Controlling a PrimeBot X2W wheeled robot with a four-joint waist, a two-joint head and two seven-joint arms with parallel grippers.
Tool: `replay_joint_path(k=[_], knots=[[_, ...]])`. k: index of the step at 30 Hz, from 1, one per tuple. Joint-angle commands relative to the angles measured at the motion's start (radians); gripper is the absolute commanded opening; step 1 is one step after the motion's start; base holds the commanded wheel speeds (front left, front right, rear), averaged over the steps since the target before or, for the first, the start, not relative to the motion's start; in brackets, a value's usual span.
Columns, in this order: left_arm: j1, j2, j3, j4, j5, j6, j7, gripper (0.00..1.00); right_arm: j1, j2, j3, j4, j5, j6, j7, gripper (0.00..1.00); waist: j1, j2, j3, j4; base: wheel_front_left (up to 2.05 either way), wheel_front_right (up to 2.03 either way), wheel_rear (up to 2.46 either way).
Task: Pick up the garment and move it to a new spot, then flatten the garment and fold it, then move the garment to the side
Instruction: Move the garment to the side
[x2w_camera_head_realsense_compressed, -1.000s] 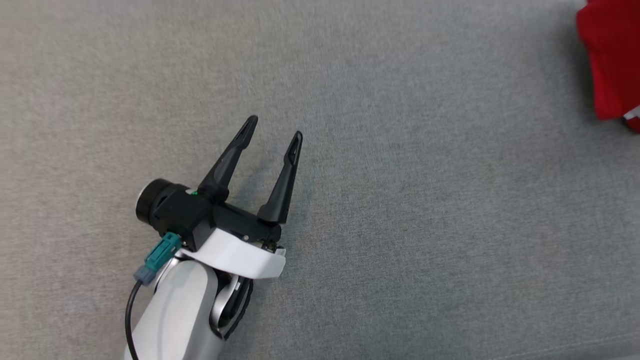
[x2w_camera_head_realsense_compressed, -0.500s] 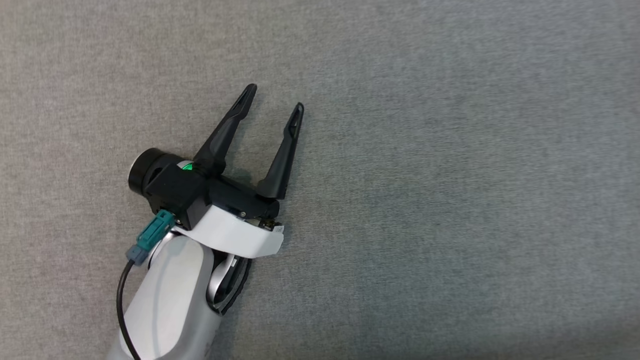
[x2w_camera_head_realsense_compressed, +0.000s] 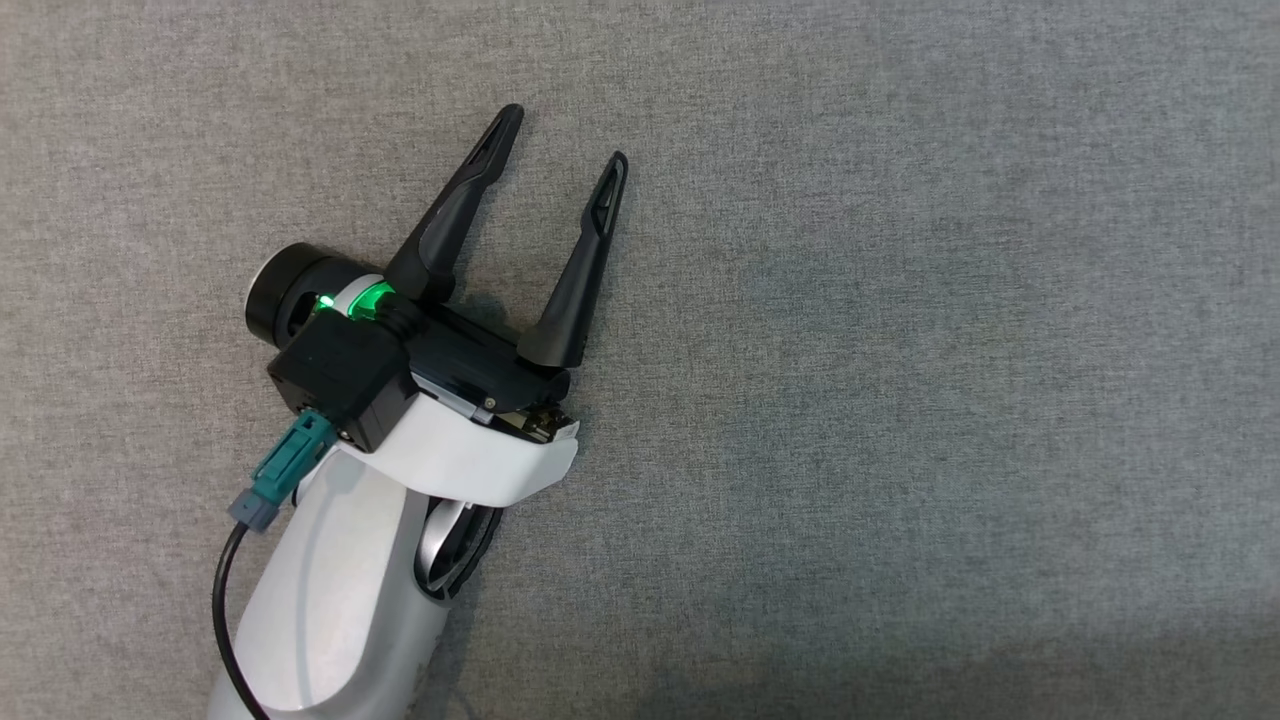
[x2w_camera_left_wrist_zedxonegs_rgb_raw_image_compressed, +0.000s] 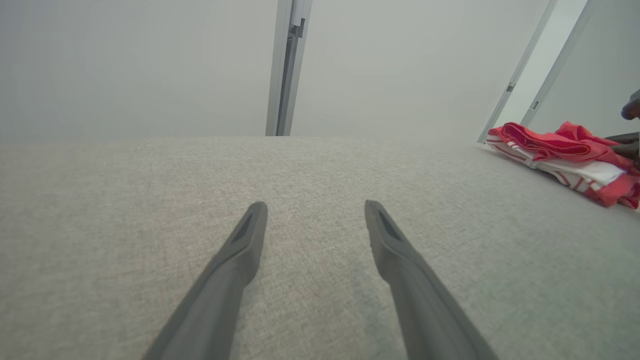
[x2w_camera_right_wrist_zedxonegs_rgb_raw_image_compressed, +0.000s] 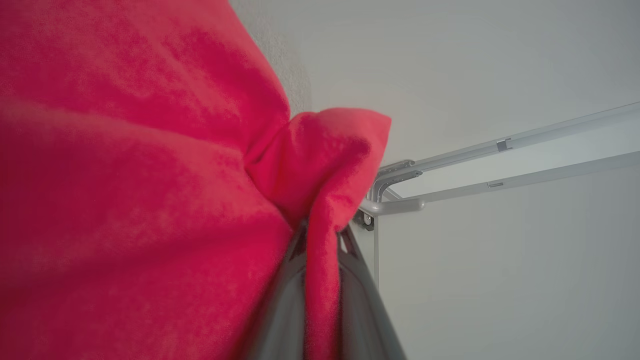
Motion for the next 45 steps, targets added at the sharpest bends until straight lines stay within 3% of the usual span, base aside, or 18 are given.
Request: replay_joint_path(k=[1,2,10,19,29,34,40,45], knots=[[0.034,0.039,0.027,0.083,0.005,0.006,0.018,1.0,-0.014,0.006,-0.021,0.019,-0.016,-0.001,-0.008,0.1,0.0,-0.0001,0.009,0.003,0.0,0.0,0.0],[0.033,0.039,0.028,0.085,0.006,0.005,0.018,1.0,-0.018,0.014,-0.031,0.03,-0.035,-0.001,-0.012,1.0,0.0,-0.0001,0.012,0.003,0.0,0.0,0.0],[0.044,0.039,0.018,0.093,-0.014,0.006,0.018,1.0,-0.055,0.058,-0.104,0.089,-0.15,-0.001,-0.015,1.0,0.0,-0.0001,-0.032,0.001,0.0,0.0,0.0],[0.057,0.024,0.009,0.068,-0.054,0.016,0.01,1.0,-0.077,0.099,-0.153,0.076,-0.204,-0.001,-0.003,1.0,0.0,-0.0001,-0.184,0.005,0.0,0.0,0.0],[0.179,0.024,0.084,0.041,-0.072,0.046,0.01,1.0,-0.006,0.313,-0.089,-0.043,-0.037,-0.001,-0.157,1.0,0.0,-0.0001,-0.45,0.01,0.0,0.0,0.0],[0.236,0.024,0.116,0.036,-0.054,0.038,0.01,1.0,0.079,0.369,-0.037,-0.106,0.07,-0.001,-0.19,1.0,0.0,-0.0001,-0.534,0.02,0.0,0.0,0.0],[0.33,0.023,0.184,0.011,-0.07,0.057,0.01,1.0,0.249,0.484,-0.028,-0.281,0.182,-0.001,-0.207,1.0,0.0,-0.0001,-0.62,0.032,0.0,0.0,0.0],[0.404,0.024,0.233,-0.002,-0.076,0.071,0.01,1.0,0.412,0.624,-0.08,-0.448,0.201,-0.001,-0.207,1.0,0.0,-0.0001,-0.673,0.042,0.0,0.0,0.0]])
